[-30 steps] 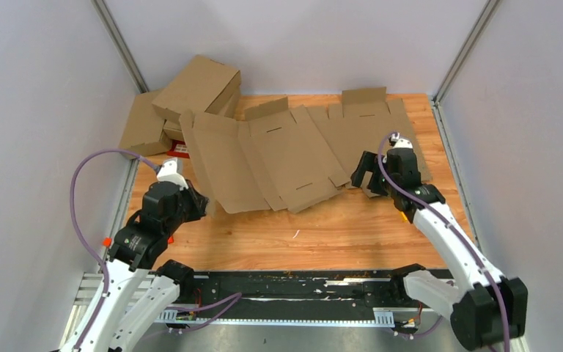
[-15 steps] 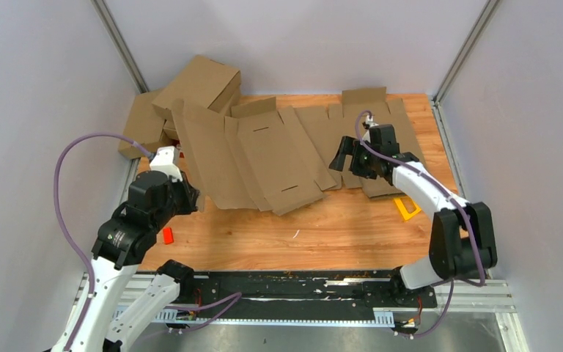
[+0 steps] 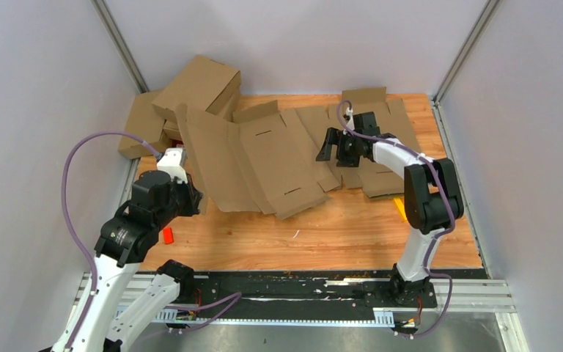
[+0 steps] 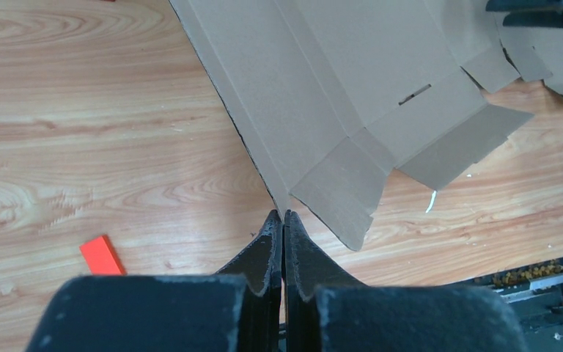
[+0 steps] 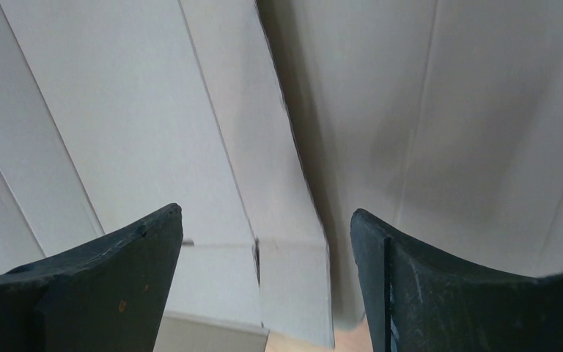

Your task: Fold the paper box

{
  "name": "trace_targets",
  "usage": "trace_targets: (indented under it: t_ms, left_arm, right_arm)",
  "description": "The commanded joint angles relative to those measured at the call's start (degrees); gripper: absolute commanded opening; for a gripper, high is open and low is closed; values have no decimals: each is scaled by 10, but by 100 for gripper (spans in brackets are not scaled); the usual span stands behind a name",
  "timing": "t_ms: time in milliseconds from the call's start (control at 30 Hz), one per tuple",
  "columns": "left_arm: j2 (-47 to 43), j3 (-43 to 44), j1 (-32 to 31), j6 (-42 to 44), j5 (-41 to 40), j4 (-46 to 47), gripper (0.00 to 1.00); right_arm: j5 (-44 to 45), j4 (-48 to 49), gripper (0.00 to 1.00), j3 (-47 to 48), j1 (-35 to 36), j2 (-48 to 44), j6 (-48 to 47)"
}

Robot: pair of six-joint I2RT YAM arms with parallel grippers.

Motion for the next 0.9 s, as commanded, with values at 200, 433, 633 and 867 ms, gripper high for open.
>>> trace_targets:
  t_ms: [200,433,633,867]
  left_arm:
    - [-9,31,2,34,-63,-17,3]
    - [-14,11,2,32,-26,9,2]
    - [-6,7,2,38,-25,10,2]
    - [5,-13,2,25,28,43,2]
  right_arm:
    - [-61,10,80,87,12,96,-26]
    - [-107,-7,69,107,37,114,-53]
    - [-136,4,34,89,41,106,-44]
    - [-50,-3,0,55,24,113,-41]
